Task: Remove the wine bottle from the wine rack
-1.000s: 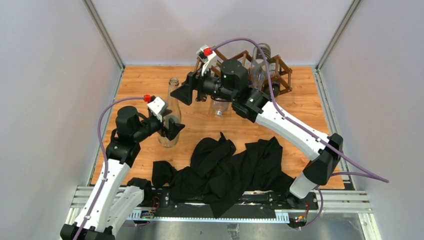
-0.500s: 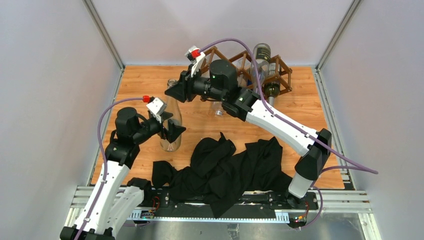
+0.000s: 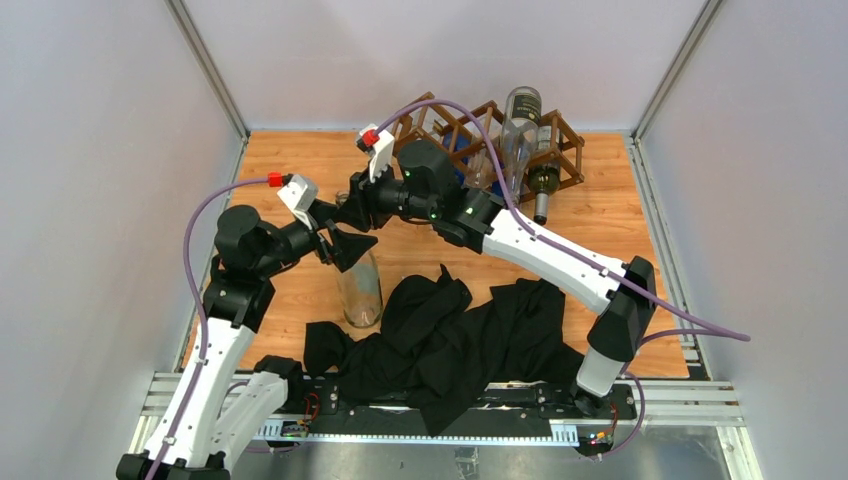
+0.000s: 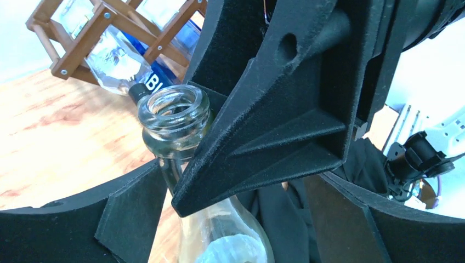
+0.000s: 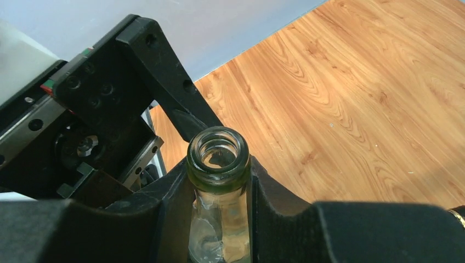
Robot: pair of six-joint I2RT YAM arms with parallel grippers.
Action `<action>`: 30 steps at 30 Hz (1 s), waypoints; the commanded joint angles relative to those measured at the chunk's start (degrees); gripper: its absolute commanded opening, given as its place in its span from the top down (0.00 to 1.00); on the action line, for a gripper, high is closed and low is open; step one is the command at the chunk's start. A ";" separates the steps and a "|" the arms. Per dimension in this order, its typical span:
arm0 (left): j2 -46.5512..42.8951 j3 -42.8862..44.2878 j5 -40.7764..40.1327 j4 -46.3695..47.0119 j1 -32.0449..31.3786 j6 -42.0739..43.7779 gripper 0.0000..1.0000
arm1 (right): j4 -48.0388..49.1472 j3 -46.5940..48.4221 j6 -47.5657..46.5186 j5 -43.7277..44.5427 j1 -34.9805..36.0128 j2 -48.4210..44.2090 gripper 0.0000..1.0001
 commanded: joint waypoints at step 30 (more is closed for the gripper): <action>3.67 -0.51 4.62 -0.69 0.00 -3.10 0.99 | 18.57 -8.44 2.66 -3.22 0.61 -8.94 0.93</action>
